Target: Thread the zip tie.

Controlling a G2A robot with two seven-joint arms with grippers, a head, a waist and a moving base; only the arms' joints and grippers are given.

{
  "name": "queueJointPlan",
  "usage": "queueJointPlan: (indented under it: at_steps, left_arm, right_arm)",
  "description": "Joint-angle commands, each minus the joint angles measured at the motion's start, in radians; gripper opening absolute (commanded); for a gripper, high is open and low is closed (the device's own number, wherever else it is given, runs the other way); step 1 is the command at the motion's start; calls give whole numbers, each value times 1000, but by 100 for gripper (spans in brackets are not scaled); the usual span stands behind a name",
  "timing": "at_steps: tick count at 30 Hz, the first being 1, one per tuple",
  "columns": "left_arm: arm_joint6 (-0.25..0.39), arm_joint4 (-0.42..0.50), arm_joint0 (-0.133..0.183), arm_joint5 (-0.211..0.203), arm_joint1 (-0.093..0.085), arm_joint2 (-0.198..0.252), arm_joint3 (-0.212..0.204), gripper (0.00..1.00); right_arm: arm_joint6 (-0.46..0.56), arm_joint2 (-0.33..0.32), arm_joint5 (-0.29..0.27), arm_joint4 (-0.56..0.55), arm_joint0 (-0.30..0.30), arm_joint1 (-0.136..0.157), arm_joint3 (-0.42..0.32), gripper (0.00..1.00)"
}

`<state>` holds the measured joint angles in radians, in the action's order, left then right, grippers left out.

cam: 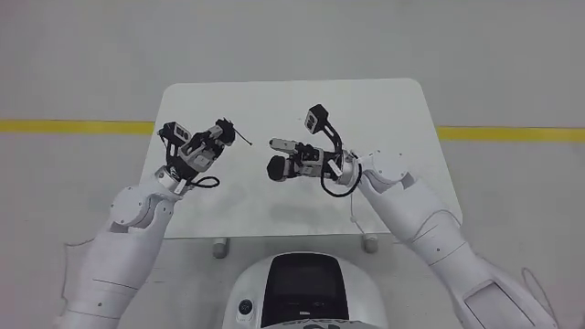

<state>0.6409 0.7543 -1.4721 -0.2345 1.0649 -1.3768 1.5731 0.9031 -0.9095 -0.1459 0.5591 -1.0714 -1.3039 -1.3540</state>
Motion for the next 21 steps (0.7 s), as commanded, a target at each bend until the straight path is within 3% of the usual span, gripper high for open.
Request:
queueJointPlan:
  at_steps: [1,4,11,16,21]
  left_arm:
    - [-23,1,4,-4,4,16,-8,0]
    - [-46,-27,13,-38,8,25,-7,0]
    - [-46,-27,13,-38,8,25,-7,0]
    - [-116,3,-3,-46,20,61,6,0]
    - [-181,19,-9,-70,30,79,8,0]
  right_arm:
    - [-72,8,-32,-6,-2,-7,0,100]
    - [-135,18,-61,-43,-3,-13,-5,100]
    - [-144,18,-59,-45,-6,-13,-9,100]
    - [-288,23,-113,-115,-31,-21,-53,100]
    - [-374,32,-124,-165,-43,-29,-67,100]
